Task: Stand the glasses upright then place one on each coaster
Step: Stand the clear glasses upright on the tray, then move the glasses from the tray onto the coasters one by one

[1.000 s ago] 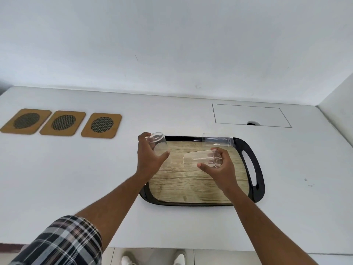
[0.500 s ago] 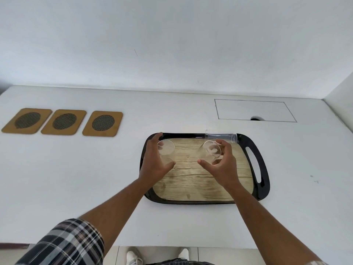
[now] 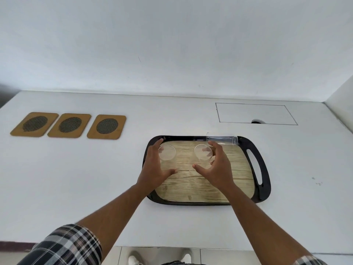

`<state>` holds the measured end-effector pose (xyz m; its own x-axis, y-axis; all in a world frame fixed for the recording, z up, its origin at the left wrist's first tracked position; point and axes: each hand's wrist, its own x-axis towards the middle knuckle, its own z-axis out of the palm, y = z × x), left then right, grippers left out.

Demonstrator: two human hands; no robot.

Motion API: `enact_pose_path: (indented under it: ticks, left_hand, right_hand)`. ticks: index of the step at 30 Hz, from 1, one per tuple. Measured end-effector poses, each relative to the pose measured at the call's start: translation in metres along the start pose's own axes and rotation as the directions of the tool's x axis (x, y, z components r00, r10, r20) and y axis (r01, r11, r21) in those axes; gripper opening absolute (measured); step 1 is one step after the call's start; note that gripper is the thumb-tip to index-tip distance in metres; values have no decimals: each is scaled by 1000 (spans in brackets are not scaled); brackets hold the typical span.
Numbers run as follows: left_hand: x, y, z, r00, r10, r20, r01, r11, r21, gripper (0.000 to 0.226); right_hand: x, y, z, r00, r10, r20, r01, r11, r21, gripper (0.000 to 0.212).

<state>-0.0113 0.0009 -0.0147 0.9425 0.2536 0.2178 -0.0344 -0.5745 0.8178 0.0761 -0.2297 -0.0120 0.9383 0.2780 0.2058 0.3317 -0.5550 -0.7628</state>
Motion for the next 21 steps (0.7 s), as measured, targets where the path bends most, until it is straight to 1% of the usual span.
enact_pose_path:
  ticks: [2,4,7,10,11,13,15,16,18,19,20,21]
  left_hand:
    - [-3,2,-4,1000,0,1,0,1000,11,122]
    - [-7,3,-9,1000,-2,-16,3,999,36,121]
    - [-15,-3,-19,1000,-7,-20,7,999,39,106]
    - [-20,-13,-32,999,-23,-31,25,996,84,86]
    - [-22,-18,-35,998,-30,-50,35,994,104,82]
    - [-25,-28,-39,993,-62,-100,73,990,120,74]
    - [-31,-39,-40,984,-96,-149,115,986,124,68]
    - [-35,-45,-40,980,-112,-163,133,983,126,67]
    - [-46,-58,-37,974,-153,-166,177,974,141,65]
    - [-52,-65,-36,971,-176,-159,203,965,166,64]
    - [-58,-72,-34,968,-200,-151,228,953,198,63]
    - [-63,-79,-33,966,-220,-138,249,938,241,62]
  right_hand:
    - [0,-1,1,1000,-9,2,9,1000,-17,96]
    - [-1,-1,3,1000,-23,-1,23,1000,-19,95]
    - [-4,0,5,999,-44,-10,44,999,-20,95]
    - [-6,1,2,1000,-15,21,15,1000,-11,106]
    - [-7,2,1,1000,-10,20,10,1000,5,107]
    - [-10,7,-1,1000,2,-20,-1,997,72,94]
    - [-10,12,-6,995,28,-98,-15,991,135,78]
    - [-8,15,-10,988,37,-147,-17,991,131,74]
    - [3,20,-18,977,28,-214,-21,999,34,65]
    - [11,25,-22,975,20,-221,-29,999,-37,57]
    - [19,31,-27,979,17,-205,-40,993,-110,50]
    - [28,38,-31,986,19,-165,-50,982,-180,49]
